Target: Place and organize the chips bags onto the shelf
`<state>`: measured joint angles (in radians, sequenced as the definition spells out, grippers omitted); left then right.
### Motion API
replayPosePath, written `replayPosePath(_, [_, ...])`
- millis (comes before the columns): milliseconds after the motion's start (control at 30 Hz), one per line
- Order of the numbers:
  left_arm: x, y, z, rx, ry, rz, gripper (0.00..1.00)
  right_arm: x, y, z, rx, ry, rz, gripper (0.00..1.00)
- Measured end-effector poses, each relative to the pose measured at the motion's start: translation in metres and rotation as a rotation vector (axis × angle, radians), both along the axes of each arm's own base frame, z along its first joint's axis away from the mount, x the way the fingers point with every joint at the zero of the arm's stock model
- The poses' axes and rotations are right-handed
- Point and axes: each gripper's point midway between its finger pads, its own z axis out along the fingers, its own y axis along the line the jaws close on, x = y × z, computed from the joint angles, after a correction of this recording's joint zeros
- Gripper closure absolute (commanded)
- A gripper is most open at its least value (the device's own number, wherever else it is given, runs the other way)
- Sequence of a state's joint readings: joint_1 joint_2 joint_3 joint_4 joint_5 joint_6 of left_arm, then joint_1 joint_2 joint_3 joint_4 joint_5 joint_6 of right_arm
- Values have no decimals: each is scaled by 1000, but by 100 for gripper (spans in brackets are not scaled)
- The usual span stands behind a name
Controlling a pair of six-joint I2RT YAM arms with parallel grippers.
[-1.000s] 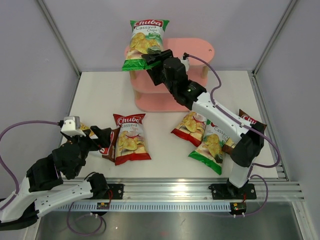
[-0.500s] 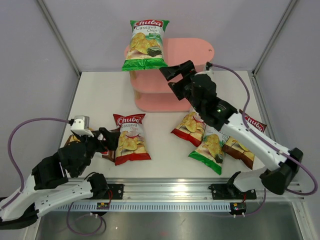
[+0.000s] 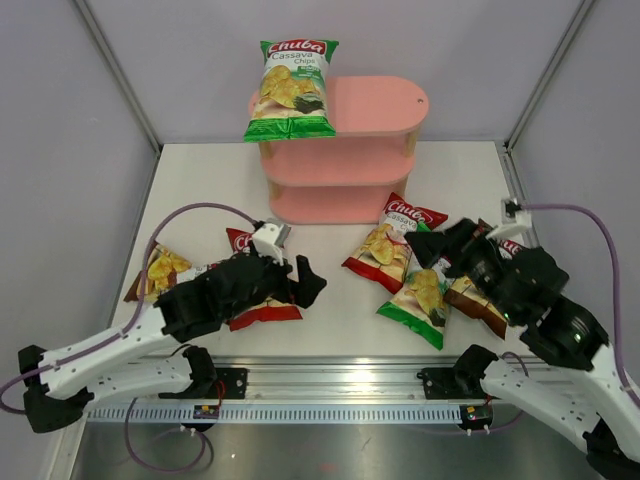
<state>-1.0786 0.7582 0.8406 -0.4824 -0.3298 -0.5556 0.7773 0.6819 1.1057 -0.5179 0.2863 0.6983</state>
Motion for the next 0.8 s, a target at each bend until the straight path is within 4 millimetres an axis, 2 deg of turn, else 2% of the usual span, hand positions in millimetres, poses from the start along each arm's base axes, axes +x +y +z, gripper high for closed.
replayPosePath(100, [0, -38, -19, 16, 55, -95, 1, -34, -34, -22, -21, 0, 0, 1])
replayPosePath(300, [-6, -101, -54, 54, 180, -270, 1, -90, -80, -30, 53, -44, 33, 1])
replayPosePath(467, [-6, -156, -70, 62, 271, -373, 1, -114, -101, -40, 78, -40, 42, 1])
replayPosePath(600, [-3, -193, -87, 55, 334, -417, 1, -132, -115, -33, 156, -62, 45, 1])
replayPosePath(700, [-2, -207, -108, 76, 383, -426, 1, -144, -119, -22, 211, -80, 78, 0])
replayPosePath(800, [-1, -219, -129, 98, 433, -431, 1, -152, -112, -18, 224, -72, 136, 1])
